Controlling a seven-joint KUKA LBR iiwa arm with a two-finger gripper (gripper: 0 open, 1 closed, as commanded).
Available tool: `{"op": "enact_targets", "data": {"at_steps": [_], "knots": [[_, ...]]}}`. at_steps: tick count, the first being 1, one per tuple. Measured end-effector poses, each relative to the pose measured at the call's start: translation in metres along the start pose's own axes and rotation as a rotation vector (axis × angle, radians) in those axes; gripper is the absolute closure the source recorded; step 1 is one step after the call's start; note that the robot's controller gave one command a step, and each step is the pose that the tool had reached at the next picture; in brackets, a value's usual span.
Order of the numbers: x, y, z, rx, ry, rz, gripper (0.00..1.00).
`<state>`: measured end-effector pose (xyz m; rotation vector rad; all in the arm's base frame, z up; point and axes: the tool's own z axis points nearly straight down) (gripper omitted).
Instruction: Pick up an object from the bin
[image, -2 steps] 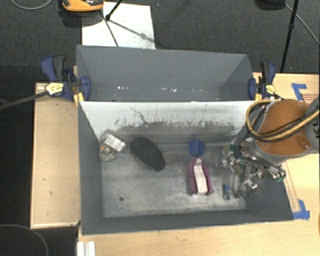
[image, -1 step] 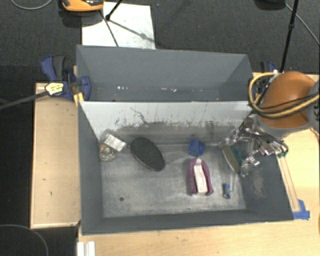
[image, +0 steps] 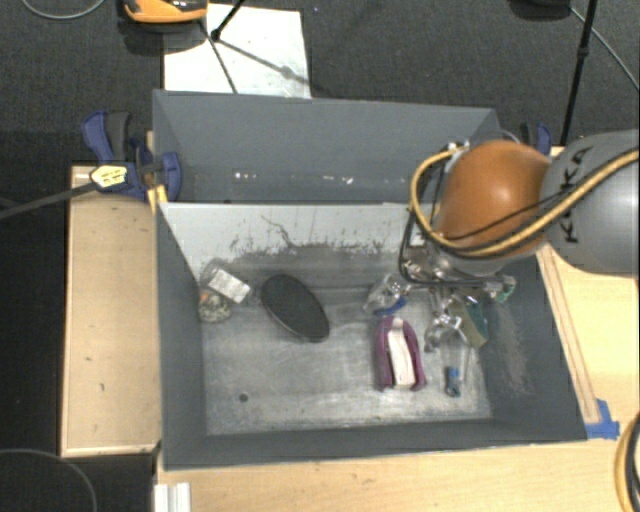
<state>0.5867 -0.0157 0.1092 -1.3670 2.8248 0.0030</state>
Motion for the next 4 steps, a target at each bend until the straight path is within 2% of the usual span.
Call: {"op": "enact_targets", "data": {"at_steps": [1, 2, 3, 4], "knots": [[-0.014, 0.02, 0.037, 0.002, 0.003, -0.381, 0.0], [-0.045, 0.05, 0.036, 0.005, 0.001, -0.714, 0.0], [-0.046, 0.05, 0.035, 0.006, 0.0, -0.708, 1.0], [-0.047, 0.049, -0.004, 0.003, 0.0, -0.699, 1.0]]}}
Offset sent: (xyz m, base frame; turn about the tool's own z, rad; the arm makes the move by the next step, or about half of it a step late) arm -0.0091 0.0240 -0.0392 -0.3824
